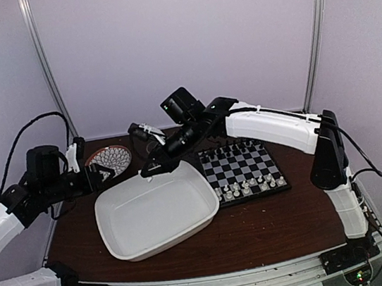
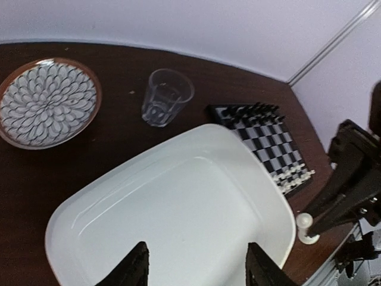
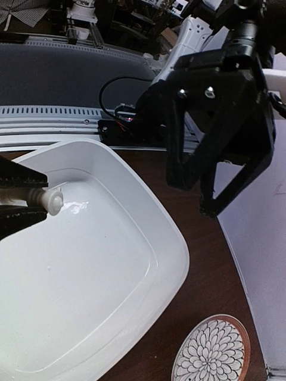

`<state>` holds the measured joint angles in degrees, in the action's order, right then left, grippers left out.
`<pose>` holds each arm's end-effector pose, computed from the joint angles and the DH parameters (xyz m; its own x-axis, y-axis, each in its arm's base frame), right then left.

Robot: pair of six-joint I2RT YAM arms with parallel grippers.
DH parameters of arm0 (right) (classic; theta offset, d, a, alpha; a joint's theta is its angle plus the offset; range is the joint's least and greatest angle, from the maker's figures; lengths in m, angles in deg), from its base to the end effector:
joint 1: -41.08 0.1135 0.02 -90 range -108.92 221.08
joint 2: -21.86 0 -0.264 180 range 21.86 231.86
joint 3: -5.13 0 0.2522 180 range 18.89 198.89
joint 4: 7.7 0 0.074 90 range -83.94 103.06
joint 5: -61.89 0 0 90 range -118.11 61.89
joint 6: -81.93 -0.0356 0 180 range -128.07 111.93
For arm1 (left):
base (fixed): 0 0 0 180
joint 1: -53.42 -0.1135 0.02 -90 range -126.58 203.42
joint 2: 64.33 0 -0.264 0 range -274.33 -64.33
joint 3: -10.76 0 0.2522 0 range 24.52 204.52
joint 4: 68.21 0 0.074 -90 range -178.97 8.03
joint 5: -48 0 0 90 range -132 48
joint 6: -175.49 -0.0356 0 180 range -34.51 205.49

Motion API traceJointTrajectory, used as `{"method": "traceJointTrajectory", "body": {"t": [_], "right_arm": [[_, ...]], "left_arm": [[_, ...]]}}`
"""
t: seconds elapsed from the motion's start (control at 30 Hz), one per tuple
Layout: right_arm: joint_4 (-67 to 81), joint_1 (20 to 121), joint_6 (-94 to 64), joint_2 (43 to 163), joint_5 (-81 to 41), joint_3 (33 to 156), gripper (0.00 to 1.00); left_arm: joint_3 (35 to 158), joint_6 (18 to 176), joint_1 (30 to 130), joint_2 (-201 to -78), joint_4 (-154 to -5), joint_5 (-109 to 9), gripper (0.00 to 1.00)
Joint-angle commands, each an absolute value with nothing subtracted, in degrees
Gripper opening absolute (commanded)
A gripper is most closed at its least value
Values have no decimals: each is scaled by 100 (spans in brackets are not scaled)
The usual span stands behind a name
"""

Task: Set up the chess pieces on the board
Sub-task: Pass from the right arm to the left

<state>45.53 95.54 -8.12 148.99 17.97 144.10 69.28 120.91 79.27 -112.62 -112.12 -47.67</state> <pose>0.2699 0.4220 0.3105 -0.3851 -0.5380 -0.7498 -0.8782 -0.0361 0.4769 0.1637 -0.0832 0.2947 -0.7010 -0.3012 -0.6464 0.1246 0.8407 -0.5269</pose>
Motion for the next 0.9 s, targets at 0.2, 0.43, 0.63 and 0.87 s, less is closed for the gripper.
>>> {"method": "traceJointTrajectory", "body": {"t": [0.2,0.43,0.63,0.87], "right_arm": [[3528,9127,-2177,14371,2128,14335,0],[3381,9114,-2379,14379,2125,14309,0],[3196,9109,-2567,14354,2230,14220,1],[3140,9109,-2589,14318,2283,14110,1]], "left_arm": [[5965,12433,8387,-11800,-6969,-6771,60],[6010,12657,8787,-12467,-5733,-7383,61],[6131,13073,8841,-12991,-5160,-7360,57],[6180,13173,8843,-13086,-4825,-7313,43]]}}
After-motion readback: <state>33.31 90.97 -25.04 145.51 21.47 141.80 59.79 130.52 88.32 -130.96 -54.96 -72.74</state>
